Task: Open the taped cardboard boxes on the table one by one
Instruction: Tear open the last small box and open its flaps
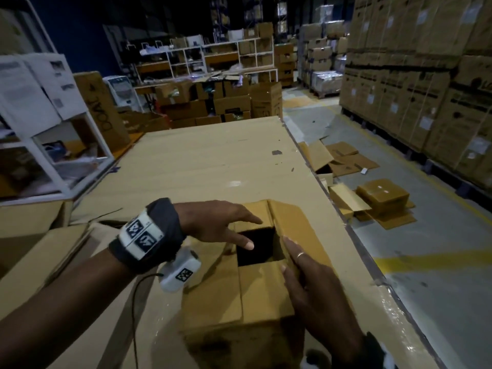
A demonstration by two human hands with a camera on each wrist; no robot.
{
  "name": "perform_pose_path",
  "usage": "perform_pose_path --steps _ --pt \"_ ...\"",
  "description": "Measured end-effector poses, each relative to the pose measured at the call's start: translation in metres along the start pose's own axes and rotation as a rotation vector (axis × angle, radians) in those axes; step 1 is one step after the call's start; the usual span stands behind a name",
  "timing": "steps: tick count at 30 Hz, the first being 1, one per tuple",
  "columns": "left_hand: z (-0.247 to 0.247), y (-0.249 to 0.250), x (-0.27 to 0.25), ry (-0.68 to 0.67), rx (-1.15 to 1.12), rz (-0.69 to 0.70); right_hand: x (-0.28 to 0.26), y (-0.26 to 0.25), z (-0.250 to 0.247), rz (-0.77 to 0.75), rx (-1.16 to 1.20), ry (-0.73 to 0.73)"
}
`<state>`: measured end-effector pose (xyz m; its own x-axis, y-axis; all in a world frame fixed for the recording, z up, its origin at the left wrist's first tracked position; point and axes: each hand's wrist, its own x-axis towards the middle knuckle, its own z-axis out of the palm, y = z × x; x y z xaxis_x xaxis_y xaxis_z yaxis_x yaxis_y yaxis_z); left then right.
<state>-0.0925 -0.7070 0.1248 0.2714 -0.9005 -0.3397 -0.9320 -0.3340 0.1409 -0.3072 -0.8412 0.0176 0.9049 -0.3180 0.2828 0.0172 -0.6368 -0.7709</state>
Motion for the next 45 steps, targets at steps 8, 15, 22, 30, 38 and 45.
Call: perform_pose_path --steps 8,15,22,30,38,45 --pt "0.108 0.009 -0.132 0.352 -0.409 -0.235 -0.012 -0.011 0.014 -0.157 -0.092 -0.139" --pt "0.186 0.052 -0.139 0.631 -0.645 -0.320 -0.002 -0.020 0.013 -0.274 -0.251 -0.368" --pt "0.202 0.071 -0.124 0.915 -0.684 -0.489 0.010 -0.051 0.015 -0.240 -0.315 -0.510" --pt "0.199 0.085 -0.135 1.290 -0.776 -0.622 0.030 -0.117 0.024 -0.419 -0.233 -0.591" --pt "0.210 0.078 -0.145 1.457 -0.585 -0.860 0.098 -0.136 0.082 -0.587 -0.609 -0.874" --pt "0.229 0.081 -0.131 0.981 -0.936 -0.719 0.127 -0.115 0.128 -0.600 -0.886 -0.934"
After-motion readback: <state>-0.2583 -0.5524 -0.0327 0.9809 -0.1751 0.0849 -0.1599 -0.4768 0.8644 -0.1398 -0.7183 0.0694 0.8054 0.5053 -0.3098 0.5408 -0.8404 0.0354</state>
